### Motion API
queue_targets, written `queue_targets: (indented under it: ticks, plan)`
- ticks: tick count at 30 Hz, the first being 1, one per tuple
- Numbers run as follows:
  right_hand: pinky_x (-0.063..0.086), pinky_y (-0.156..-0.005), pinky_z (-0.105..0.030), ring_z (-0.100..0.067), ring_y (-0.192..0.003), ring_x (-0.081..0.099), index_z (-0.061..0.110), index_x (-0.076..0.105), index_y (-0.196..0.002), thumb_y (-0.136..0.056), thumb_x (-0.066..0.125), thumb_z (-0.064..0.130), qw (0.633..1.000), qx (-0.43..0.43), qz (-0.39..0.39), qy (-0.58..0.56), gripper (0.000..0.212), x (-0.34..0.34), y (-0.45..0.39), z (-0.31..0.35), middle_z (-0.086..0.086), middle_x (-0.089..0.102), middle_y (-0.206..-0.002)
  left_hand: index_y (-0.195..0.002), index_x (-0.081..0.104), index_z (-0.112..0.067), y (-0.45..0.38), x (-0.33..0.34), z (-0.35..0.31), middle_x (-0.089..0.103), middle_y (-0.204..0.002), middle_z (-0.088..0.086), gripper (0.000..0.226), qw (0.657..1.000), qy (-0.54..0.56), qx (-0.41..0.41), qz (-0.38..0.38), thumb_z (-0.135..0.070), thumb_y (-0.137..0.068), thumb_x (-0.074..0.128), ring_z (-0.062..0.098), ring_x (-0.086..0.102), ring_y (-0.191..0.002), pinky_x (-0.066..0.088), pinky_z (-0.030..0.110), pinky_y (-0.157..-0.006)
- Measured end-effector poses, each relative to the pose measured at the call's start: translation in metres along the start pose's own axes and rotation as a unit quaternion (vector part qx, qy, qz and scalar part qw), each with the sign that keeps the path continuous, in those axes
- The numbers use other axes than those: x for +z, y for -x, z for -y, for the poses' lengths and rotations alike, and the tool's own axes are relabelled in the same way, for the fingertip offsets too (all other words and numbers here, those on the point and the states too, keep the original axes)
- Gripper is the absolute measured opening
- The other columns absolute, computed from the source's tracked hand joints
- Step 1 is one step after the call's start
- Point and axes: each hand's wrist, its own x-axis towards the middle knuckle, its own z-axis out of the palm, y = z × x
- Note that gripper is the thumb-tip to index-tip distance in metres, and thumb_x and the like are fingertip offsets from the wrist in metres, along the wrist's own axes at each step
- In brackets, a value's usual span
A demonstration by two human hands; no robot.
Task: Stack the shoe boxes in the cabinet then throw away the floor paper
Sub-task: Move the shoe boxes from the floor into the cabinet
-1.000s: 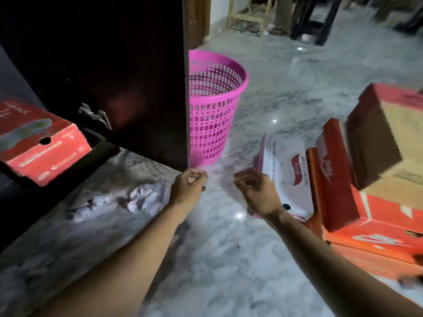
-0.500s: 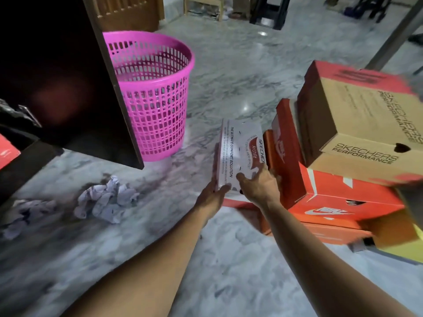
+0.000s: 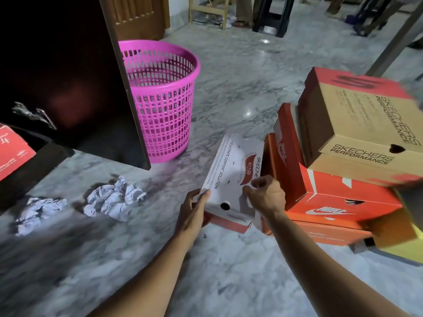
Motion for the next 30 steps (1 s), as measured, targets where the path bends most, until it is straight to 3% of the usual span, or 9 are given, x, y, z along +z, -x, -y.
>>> queue_targets:
  ticks: [2,5,9,13,17,20,23,26,30]
  plan:
    - [0.044,-0.065,-0.022,-0.022,-0.090,0.067,0.017,0.071,-0.107,-0.078,0.077,0.055,0.999,0.012,0.001,-0.041,0.049,0.003,-0.001,-0.003,0.002,0.073,-0.105,-0.113,0.066,-0.032,0.008,-0.015,0.003,0.071,-0.101,-0.004,0.023,1.000,-0.004,0.013,-0.007,-0.046,-0.094,0.065,0.017,0.068,-0.094,0.057,0.033,-0.082]
    - [0.054,-0.073,-0.030,-0.027,-0.086,0.073,0.008,0.070,-0.111,-0.070,0.068,0.069,0.992,0.020,0.002,-0.128,0.073,0.009,-0.005,-0.006,-0.009,0.077,-0.099,-0.107,0.069,-0.031,0.025,-0.044,0.005,0.076,-0.104,-0.001,0.024,1.000,0.005,0.019,-0.004,-0.046,-0.091,0.061,0.019,0.069,-0.100,0.055,0.035,-0.084]
    - [0.053,-0.047,-0.022,-0.006,-0.053,0.071,0.017,0.061,-0.122,-0.095,0.073,0.032,0.938,0.030,0.144,-0.315,0.033,0.006,0.005,0.006,-0.004,0.075,-0.091,-0.091,0.073,-0.033,0.051,-0.083,-0.005,0.075,-0.089,0.006,0.015,0.998,0.047,0.006,0.029,-0.039,-0.090,0.058,0.022,0.066,-0.076,0.050,0.038,-0.080]
    - [0.045,-0.042,-0.020,-0.007,-0.047,0.060,0.021,0.050,-0.135,-0.085,0.078,0.041,0.906,-0.012,0.251,-0.339,0.061,0.011,0.017,0.011,0.002,0.067,-0.073,-0.096,0.078,-0.035,0.066,-0.121,-0.009,0.079,-0.098,0.005,0.048,0.996,0.039,-0.015,0.085,-0.048,-0.051,0.067,0.021,0.069,-0.074,0.051,0.039,-0.079]
    - [0.055,-0.063,-0.031,-0.018,-0.071,0.073,0.019,0.045,-0.143,-0.079,0.075,0.049,0.913,-0.048,0.241,-0.327,0.076,0.028,0.036,0.011,-0.005,0.078,-0.092,-0.120,0.071,-0.042,0.071,-0.153,-0.017,0.074,-0.124,0.006,0.071,0.993,0.011,-0.025,0.114,-0.057,-0.051,0.077,0.025,0.069,-0.107,0.051,0.041,-0.088]
    - [0.055,-0.084,-0.050,-0.028,-0.084,0.074,0.018,0.046,-0.141,-0.070,0.080,0.046,0.901,-0.075,0.270,-0.332,0.084,0.041,0.056,0.012,-0.011,0.081,-0.101,-0.127,0.063,-0.055,0.071,-0.165,-0.031,0.062,-0.142,-0.003,0.079,0.997,0.025,0.005,0.077,-0.073,-0.051,0.078,0.023,0.060,-0.130,0.042,0.053,-0.114]
    - [0.052,-0.092,-0.058,-0.033,-0.088,0.075,0.018,0.050,-0.135,-0.050,0.095,0.059,0.886,-0.084,0.318,-0.327,0.104,0.053,0.076,0.023,-0.021,0.078,-0.112,-0.133,0.059,-0.054,0.077,-0.168,-0.046,0.060,-0.146,-0.012,0.088,0.996,0.027,0.058,0.068,-0.077,-0.050,0.079,0.014,0.055,-0.135,0.034,0.054,-0.121]
    - [0.052,-0.098,-0.063,-0.038,-0.097,0.075,0.020,0.052,-0.136,-0.045,0.097,0.065,0.865,-0.117,0.372,-0.316,0.112,0.071,0.095,0.051,-0.023,0.076,-0.118,-0.142,0.058,-0.025,0.078,-0.186,-0.051,0.075,-0.126,-0.006,0.101,0.996,0.034,0.063,0.044,-0.068,-0.053,0.082,0.009,0.071,-0.111,0.052,0.030,-0.101]
    - [0.050,-0.105,-0.067,-0.039,-0.116,0.071,0.029,0.049,-0.147,-0.062,0.091,0.061,0.832,-0.183,0.437,-0.289,0.101,0.096,0.119,0.108,-0.013,0.076,-0.124,-0.126,0.062,0.000,0.079,-0.227,-0.063,0.078,-0.107,0.018,0.078,0.992,0.089,0.078,0.042,-0.038,-0.062,0.084,0.026,0.078,-0.084,0.061,0.032,-0.069]
